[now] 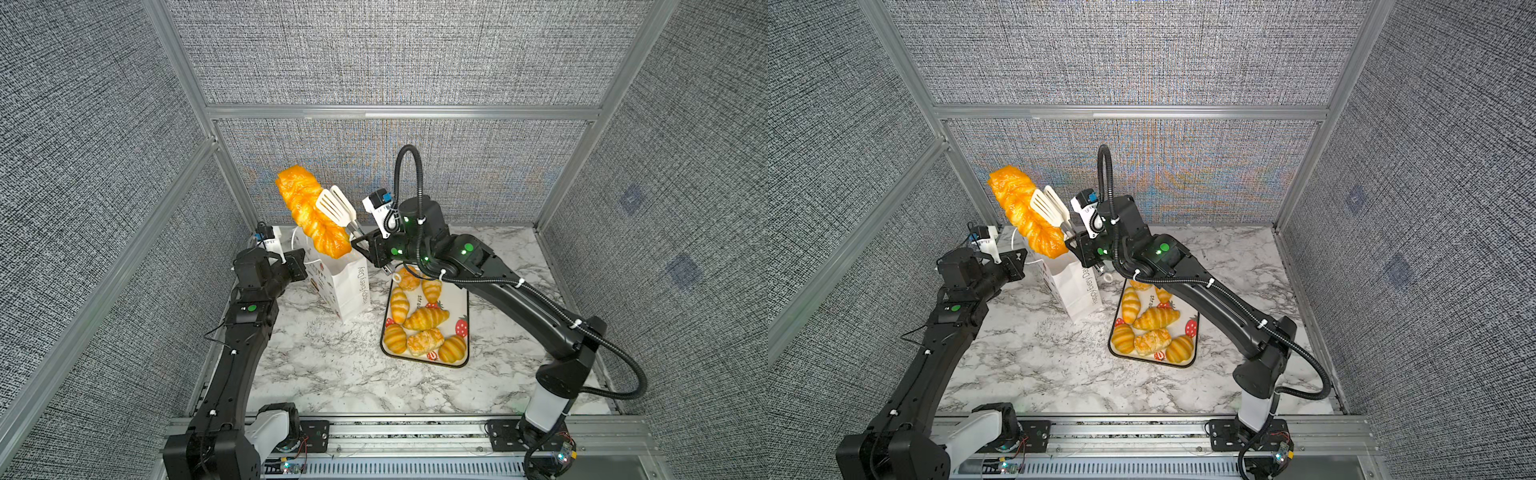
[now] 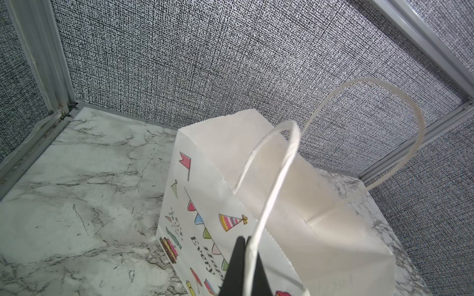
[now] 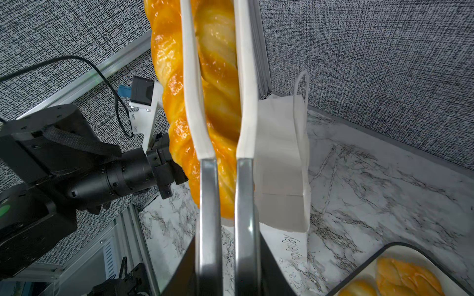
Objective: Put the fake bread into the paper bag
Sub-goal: 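Lift the twisted bread with the tongs and carry it toward the bag, then lower the twisted bread into the bag opening and open the tongs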
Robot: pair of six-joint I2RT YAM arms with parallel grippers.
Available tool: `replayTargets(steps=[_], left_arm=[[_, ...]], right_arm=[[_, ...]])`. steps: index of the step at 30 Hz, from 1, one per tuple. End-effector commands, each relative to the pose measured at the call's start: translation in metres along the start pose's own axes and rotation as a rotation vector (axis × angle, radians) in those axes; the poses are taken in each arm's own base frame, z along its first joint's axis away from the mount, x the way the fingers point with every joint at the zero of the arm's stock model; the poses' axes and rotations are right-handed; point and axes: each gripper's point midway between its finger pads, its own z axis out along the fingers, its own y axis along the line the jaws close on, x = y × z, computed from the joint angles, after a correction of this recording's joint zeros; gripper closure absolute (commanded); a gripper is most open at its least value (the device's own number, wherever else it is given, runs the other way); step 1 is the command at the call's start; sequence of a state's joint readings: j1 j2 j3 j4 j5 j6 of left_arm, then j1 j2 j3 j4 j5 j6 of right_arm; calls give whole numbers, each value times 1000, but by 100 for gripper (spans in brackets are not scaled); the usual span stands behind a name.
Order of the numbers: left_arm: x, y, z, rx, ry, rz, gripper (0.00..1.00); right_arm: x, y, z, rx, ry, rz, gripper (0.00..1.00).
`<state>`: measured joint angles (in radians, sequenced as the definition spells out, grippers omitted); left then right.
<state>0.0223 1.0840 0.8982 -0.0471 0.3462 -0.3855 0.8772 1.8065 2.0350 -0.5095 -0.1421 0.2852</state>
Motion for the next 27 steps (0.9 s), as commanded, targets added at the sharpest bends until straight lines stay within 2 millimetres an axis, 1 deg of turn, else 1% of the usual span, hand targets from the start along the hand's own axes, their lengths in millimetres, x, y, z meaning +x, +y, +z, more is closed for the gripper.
replayTargets(steps=[1, 5, 11, 14, 22, 27], left_arm=[[-3, 1, -1, -5, -12, 8, 100], [-4, 1, -2, -9, -16, 10, 100], [-3, 2, -2, -11, -13, 5, 100], [-4, 3, -2, -13, -16, 5, 100], [-4, 4, -3, -15, -18, 3, 100], [-6, 5, -5, -26, -25, 5, 100]], right_arm=[[-10, 3, 6, -18, -31, -1, 72], [-4, -6, 14, -1, -11, 9, 73], [6, -26, 25, 16, 18, 48, 73], [12, -31, 29, 18, 29, 58, 72], [29, -36, 41, 15, 68, 83, 72], [36, -39, 41, 20, 80, 92, 72]])
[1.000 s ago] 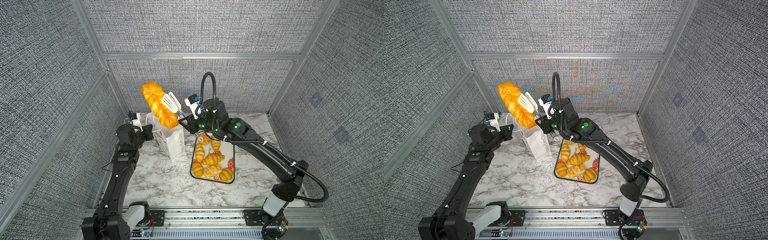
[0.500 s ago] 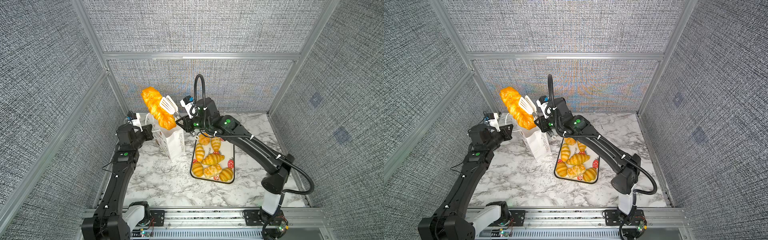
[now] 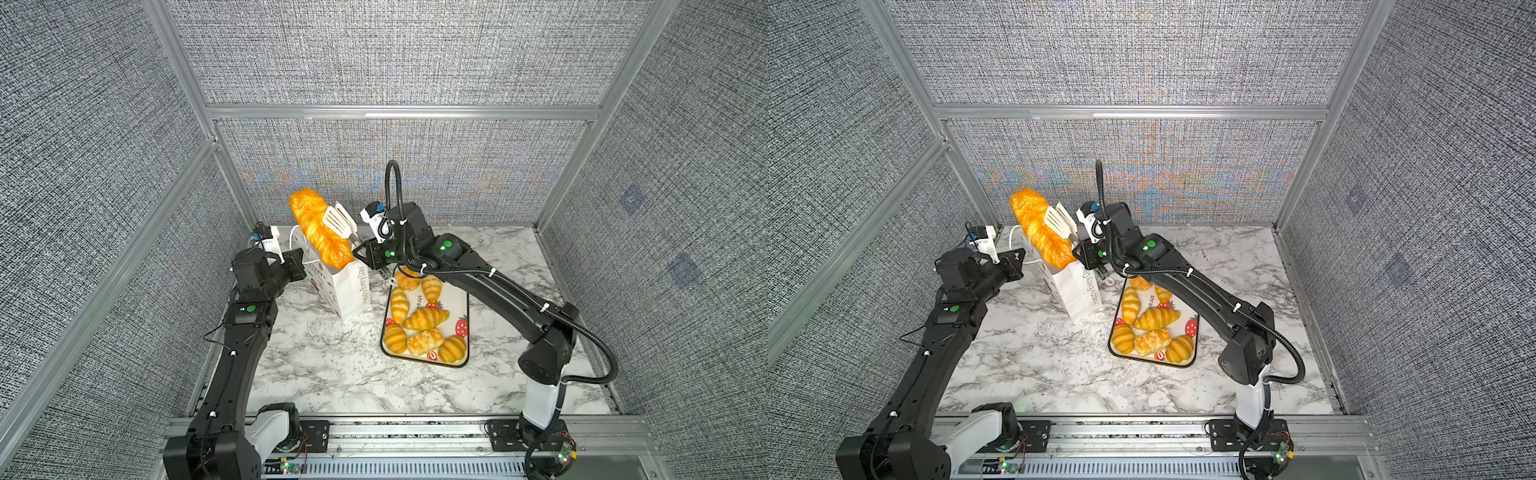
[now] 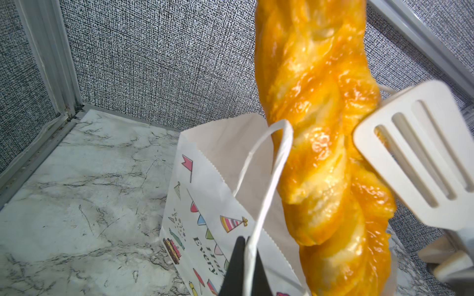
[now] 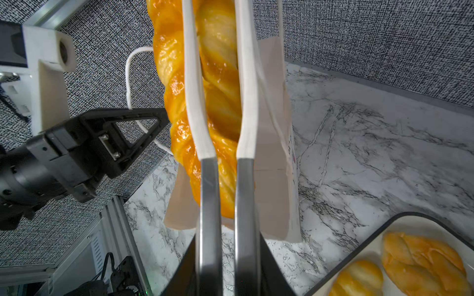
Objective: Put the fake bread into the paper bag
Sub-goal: 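Lower the twisted bread into the bag opening and open the tongs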
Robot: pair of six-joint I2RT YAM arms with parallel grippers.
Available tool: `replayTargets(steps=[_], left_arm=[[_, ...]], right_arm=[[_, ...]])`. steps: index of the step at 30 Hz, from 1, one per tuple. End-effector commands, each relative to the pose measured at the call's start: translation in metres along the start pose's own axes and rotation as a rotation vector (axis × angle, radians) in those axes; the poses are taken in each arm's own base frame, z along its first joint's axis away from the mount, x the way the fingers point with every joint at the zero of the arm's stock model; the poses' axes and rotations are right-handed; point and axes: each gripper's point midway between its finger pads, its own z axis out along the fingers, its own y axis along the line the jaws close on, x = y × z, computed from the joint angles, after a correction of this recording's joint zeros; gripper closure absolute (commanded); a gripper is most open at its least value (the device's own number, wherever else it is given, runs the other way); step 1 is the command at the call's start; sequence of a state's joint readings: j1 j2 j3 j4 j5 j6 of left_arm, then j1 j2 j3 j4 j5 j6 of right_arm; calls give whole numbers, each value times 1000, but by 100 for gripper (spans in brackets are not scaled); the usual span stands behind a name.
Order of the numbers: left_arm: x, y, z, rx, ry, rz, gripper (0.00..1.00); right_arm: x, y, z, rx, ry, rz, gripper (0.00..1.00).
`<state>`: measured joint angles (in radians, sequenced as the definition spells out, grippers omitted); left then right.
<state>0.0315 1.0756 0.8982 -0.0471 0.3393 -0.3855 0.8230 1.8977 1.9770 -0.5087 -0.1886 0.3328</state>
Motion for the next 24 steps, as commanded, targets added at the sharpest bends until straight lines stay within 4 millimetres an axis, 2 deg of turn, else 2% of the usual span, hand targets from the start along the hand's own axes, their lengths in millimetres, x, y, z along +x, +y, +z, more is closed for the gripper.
replayTargets(steps=[1, 14, 24], left_arm=[[-3, 3, -2, -19, -13, 5, 100], [-5, 6, -4, -37, -23, 10, 100], [-4, 7, -4, -42, -19, 8, 100]], right_arm=[[-12, 7, -4, -27, -52, -1, 72], [3, -6, -6, 21, -25, 11, 72], [6, -12, -6, 36, -18, 23, 69]])
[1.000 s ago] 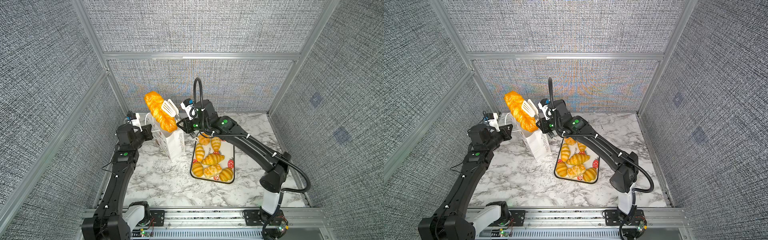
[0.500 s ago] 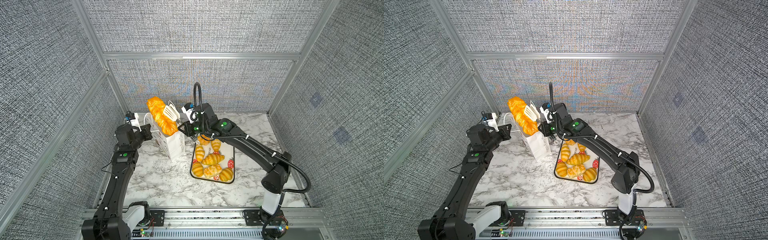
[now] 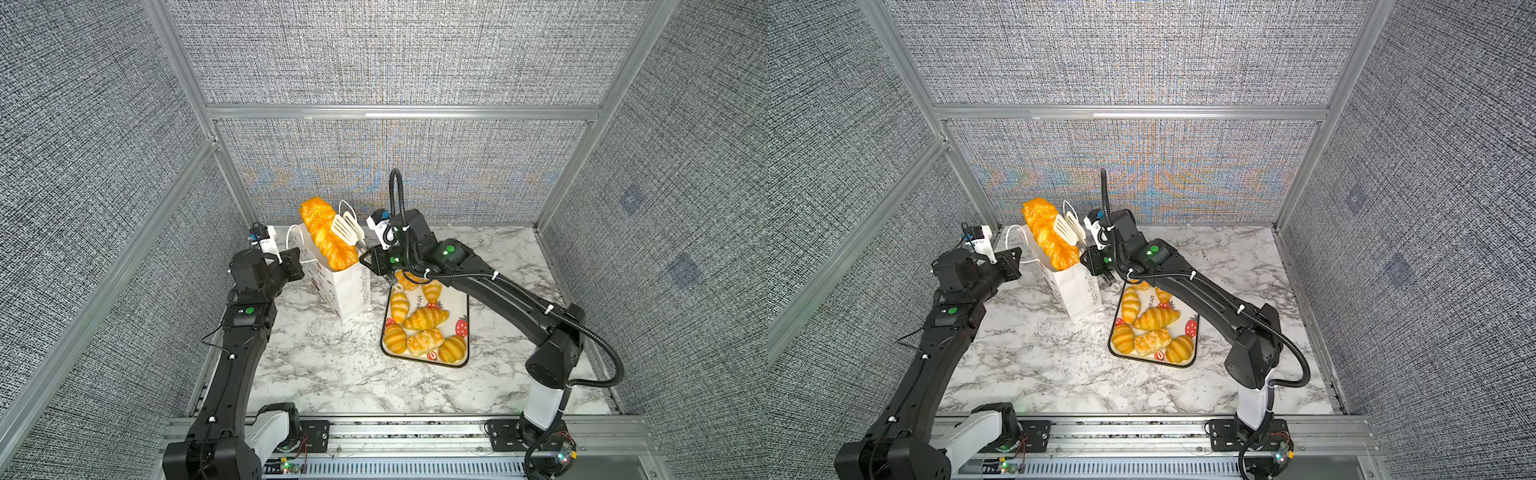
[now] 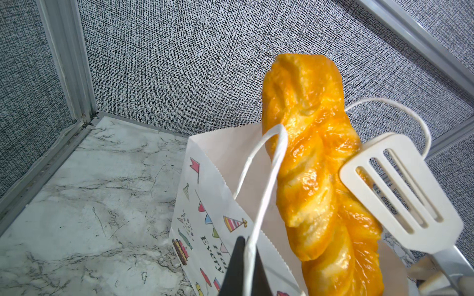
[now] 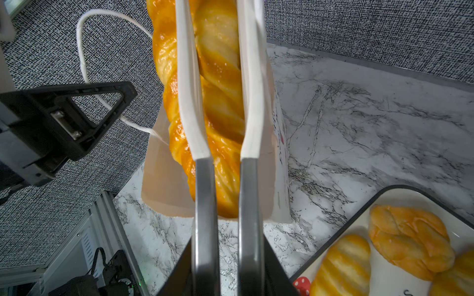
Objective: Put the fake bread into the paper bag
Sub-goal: 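Lower the twisted bread into the bag opening and open the tongs, then raise the empty tongs out of the bag and move back over the tray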
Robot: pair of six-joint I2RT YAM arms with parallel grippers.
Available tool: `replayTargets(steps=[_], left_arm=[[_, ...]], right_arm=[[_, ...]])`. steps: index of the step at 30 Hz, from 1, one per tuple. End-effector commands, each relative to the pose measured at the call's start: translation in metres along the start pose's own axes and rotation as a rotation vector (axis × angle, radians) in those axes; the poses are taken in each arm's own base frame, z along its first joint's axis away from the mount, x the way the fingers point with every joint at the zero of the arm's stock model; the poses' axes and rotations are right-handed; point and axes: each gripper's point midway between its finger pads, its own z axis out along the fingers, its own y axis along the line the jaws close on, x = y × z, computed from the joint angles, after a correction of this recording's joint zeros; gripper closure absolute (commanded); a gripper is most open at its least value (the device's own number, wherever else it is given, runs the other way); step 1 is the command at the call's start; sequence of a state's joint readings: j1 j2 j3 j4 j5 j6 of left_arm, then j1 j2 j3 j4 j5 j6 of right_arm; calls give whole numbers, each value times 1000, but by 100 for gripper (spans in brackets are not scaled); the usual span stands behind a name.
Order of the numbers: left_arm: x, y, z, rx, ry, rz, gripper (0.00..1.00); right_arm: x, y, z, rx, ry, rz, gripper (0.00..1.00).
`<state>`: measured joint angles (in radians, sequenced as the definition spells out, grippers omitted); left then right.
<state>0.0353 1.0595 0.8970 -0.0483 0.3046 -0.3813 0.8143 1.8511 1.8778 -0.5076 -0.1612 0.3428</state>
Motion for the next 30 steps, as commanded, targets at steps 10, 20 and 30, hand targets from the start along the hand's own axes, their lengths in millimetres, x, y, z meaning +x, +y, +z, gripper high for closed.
replayTargets(steps=[10, 20, 30], left_arm=[[3, 2, 2, -3, 12, -4, 100], [3, 2, 2, -1, 11, -3, 100], [2, 1, 2, 4, 11, -6, 100]], right_arm=[[-13, 3, -2, -10, -48, 10, 67], [-9, 3, 0, -18, -40, 25, 63], [-7, 4, -3, -22, -45, 33, 52]])
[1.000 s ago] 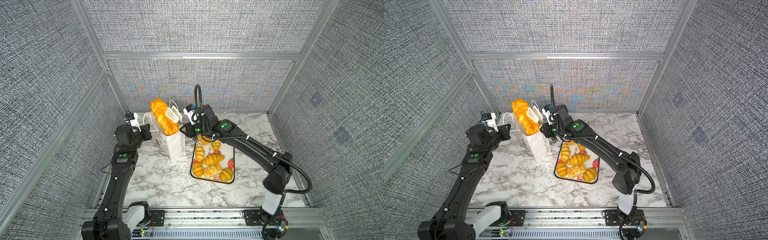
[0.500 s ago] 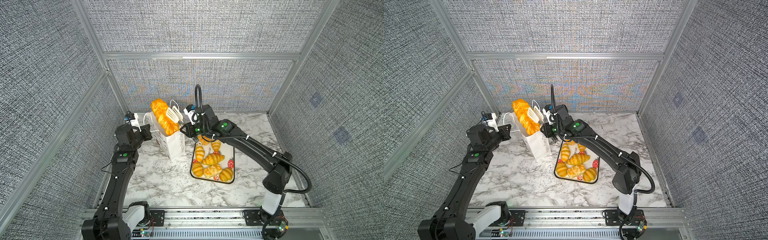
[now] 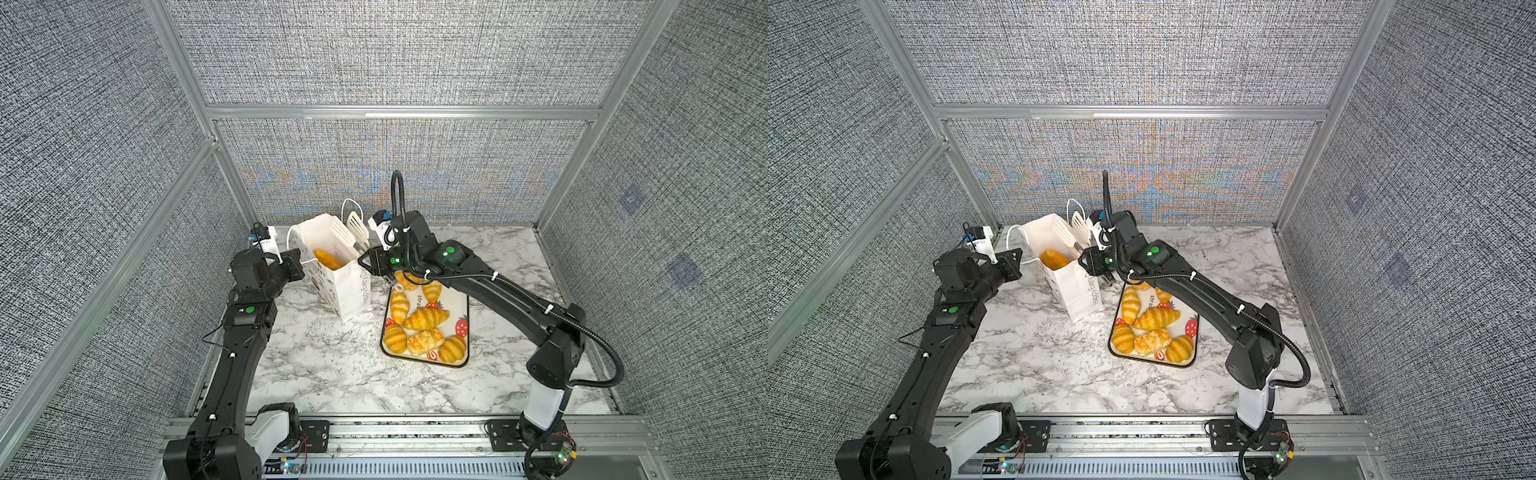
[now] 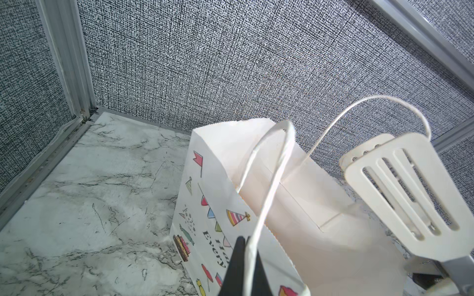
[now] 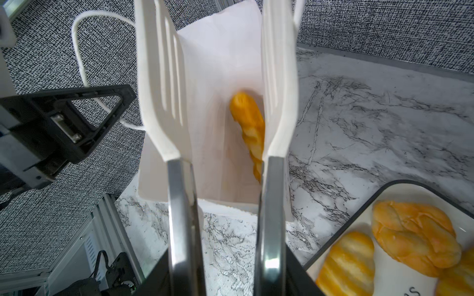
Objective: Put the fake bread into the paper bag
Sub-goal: 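Raise the empty tongs out of the bag and move back over the tray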
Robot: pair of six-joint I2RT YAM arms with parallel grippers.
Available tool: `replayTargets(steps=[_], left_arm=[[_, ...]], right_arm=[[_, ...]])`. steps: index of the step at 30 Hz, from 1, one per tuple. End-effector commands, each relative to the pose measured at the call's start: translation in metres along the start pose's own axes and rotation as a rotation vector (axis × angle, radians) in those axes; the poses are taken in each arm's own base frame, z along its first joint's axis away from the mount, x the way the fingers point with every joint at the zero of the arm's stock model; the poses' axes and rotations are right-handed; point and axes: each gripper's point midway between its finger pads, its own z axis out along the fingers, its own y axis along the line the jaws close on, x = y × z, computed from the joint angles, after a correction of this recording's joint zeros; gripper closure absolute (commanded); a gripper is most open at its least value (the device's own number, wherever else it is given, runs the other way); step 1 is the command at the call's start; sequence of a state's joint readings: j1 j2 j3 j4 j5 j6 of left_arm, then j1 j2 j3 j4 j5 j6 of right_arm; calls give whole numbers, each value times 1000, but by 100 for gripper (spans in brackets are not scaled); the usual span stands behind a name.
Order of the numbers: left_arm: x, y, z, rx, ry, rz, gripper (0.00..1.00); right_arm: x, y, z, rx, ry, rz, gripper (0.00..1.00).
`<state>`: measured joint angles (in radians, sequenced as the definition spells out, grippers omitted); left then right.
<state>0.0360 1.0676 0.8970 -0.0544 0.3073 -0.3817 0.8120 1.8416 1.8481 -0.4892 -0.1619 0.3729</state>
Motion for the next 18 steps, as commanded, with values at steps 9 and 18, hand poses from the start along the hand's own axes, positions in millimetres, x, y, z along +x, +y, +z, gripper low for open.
replayTargets(steps=[9, 18], left_arm=[[1, -1, 1, 10, 4, -3, 100], [1, -2, 0, 14, 2, -1, 100]], right_arm=[[-15, 13, -14, -32, -62, -7, 52], [-21, 24, -35, -40, -87, -23, 52]])
